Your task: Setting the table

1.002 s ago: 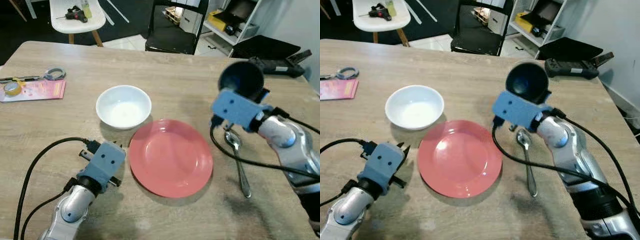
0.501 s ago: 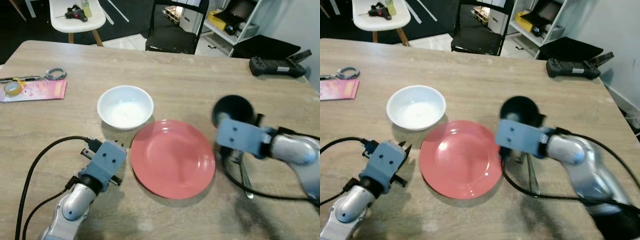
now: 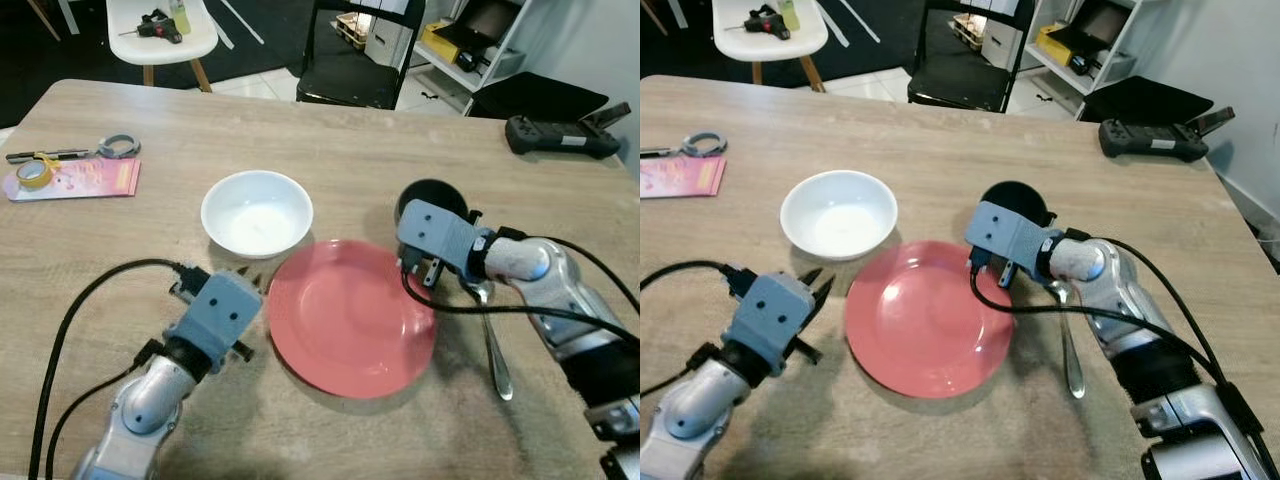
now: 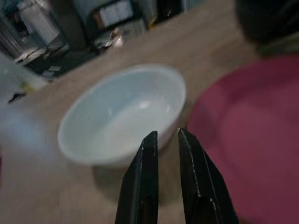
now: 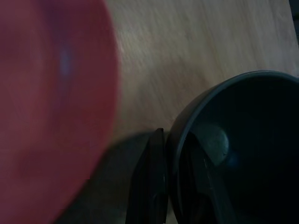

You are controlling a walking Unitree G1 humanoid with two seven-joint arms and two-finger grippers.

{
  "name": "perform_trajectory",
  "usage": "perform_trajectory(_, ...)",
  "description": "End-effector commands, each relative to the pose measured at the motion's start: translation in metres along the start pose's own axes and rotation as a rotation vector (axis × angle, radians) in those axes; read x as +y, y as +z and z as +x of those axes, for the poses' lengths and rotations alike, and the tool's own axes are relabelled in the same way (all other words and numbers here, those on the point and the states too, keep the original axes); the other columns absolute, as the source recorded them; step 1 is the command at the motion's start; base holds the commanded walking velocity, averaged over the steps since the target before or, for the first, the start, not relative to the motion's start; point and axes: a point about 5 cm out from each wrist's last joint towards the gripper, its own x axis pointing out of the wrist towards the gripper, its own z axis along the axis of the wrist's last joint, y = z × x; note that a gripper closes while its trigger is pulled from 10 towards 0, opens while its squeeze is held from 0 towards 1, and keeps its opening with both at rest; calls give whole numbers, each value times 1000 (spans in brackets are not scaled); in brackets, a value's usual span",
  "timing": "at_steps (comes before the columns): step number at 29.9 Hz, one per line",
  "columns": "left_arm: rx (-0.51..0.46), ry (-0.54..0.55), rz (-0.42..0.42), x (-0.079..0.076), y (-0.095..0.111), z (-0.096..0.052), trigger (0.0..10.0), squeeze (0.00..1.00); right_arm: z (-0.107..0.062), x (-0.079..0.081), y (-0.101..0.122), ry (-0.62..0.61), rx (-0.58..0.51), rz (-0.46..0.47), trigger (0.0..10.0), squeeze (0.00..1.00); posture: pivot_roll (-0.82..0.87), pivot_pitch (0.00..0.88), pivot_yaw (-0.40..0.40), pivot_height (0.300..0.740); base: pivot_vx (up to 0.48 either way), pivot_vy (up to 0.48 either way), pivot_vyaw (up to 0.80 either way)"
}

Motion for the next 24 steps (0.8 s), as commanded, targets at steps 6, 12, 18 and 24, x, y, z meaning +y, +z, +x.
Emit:
perform_trajectory(6,1,-132,-174,1,13,-8,10000,0,11,-3,-1,36,7,-13,10000,0,87,148,12,740,0,0,0)
perform_trajectory(12,18,-110,-177,6,9,-1,10000,0,19,-22,5,77,37,-68,10000,0,80,148,12,740,0,0,0)
perform_trajectory(18,41,-127,-193,3,10,-2,10000,0,11,-41,8,55,35,-83,10000,0,80,148,9,740,0,0,0)
perform_trajectory(24,60,-128,-211,-2,8,-5,10000,0,-6,-50,1,43,57,-117,10000,0,85,150,0,740,0,0,0)
